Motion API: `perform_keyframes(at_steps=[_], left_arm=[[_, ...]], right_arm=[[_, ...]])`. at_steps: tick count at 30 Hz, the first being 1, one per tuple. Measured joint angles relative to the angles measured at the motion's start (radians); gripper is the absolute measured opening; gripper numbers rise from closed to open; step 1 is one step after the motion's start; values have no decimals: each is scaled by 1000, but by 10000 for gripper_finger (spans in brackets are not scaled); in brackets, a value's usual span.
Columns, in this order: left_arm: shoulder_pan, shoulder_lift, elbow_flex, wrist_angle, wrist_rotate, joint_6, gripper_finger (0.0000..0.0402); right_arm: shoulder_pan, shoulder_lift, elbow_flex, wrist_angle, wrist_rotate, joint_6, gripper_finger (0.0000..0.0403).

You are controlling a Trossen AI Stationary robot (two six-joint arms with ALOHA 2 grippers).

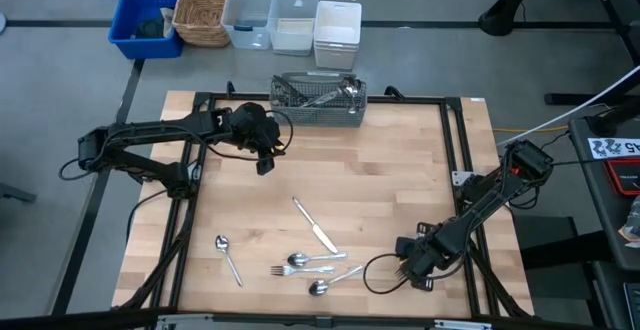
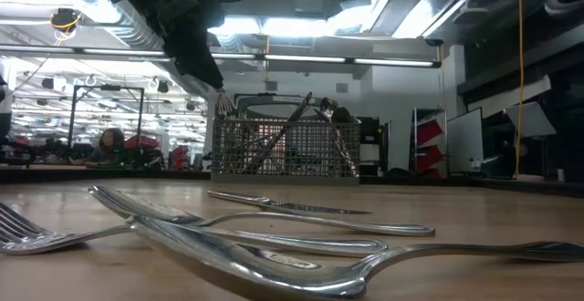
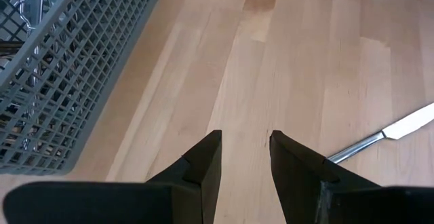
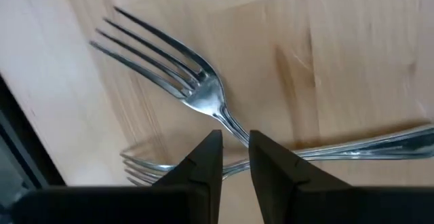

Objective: Sort silverware
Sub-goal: Put the silver fork into the dishwasher utensil holder

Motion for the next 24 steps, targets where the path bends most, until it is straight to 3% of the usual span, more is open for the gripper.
perform_keyframes(at_steps=[24], left_arm=[[0,0,0,0,0,10,111]], right_arm=[[1,4,0,-5,18,-223,74]])
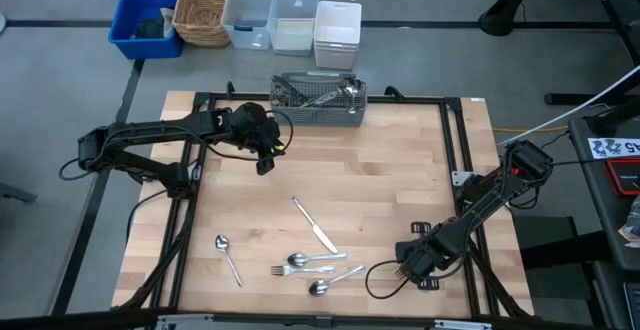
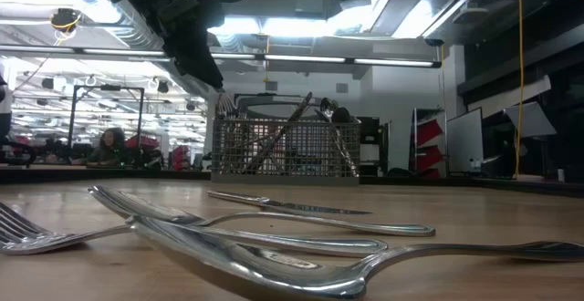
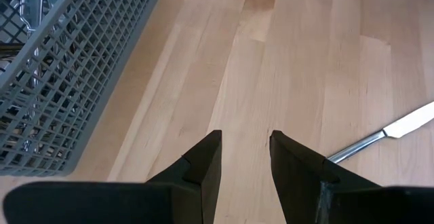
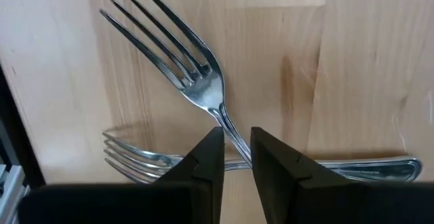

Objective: Sort silverware
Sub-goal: Put the silver fork into the dishwasher utensil holder

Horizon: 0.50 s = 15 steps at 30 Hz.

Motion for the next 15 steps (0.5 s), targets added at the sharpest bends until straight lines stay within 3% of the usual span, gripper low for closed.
perform_keyframes(at_steps=[15], left_arm=[[0,0,0,0,0,2,111]], right_arm=[[0,0,-1,-1,7,-44,74]])
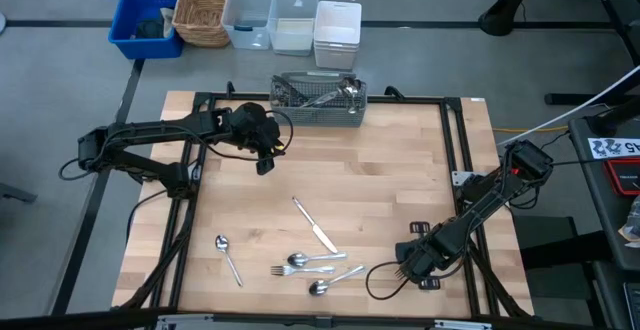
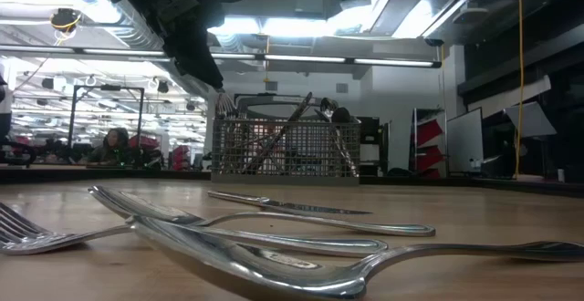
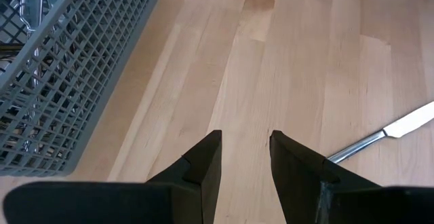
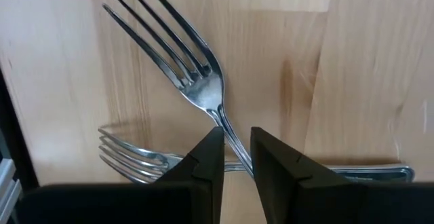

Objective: Sort silverware
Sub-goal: Put the silver fork into the dishwasher utensil holder

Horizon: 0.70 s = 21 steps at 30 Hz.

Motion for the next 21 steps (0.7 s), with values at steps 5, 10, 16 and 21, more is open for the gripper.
perform_keyframes(at_steps=[5,10,16,21], left_arm=[[0,0,0,0,0,0,111],[0,0,0,0,0,0,111],[0,0,0,0,0,0,111],[0,0,0,0,0,4,111]], right_arm=[[0,0,-12,11,-1,-7,74],[-1,0,-34,14,-9,-6,74],[-1,0,-34,53,-8,-6,74],[0,0,-34,61,-8,-9,74]])
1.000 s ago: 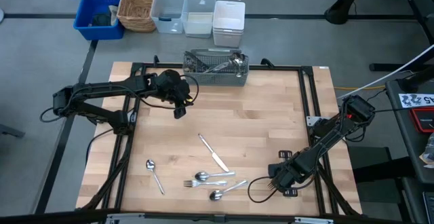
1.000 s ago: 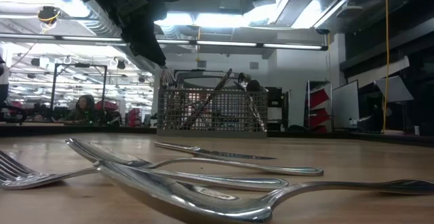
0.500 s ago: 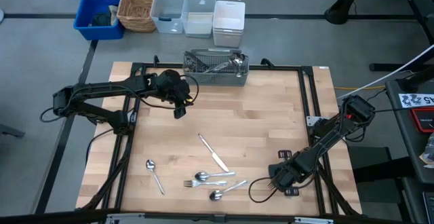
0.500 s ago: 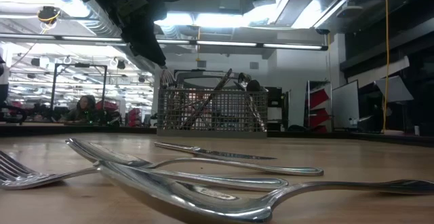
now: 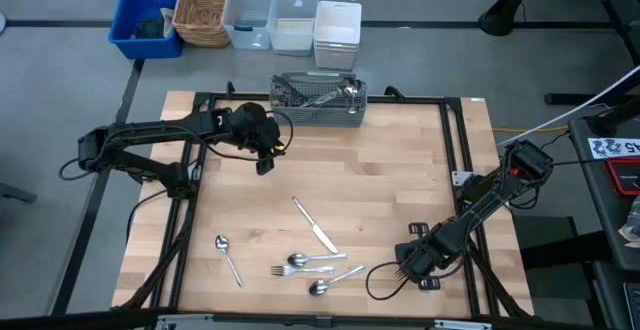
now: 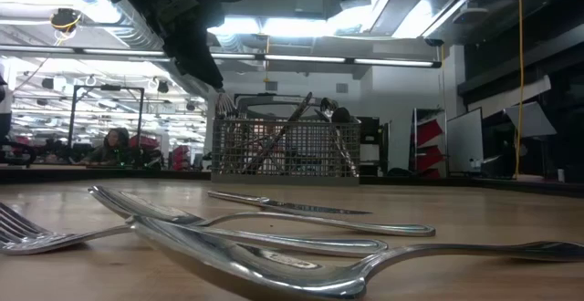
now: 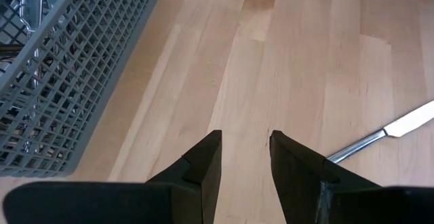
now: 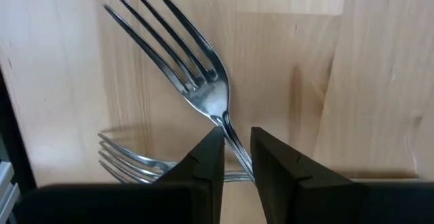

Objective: Sort silverware
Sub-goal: Put the silver fork into the dishwasher utensil holder

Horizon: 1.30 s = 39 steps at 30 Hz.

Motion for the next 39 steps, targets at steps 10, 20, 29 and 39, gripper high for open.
perform_keyframes(at_steps=[10,20,29,39], left_arm=[[0,0,0,0,0,22,111],[0,0,0,0,0,22,111],[0,0,0,0,0,22,111],[0,0,0,1,0,13,111]], right_arm=[[0,0,0,0,-18,-74,74],[-1,-1,-69,57,-36,-76,74],[0,-2,-75,74,19,-77,49],[0,-2,-76,80,39,-27,27]])
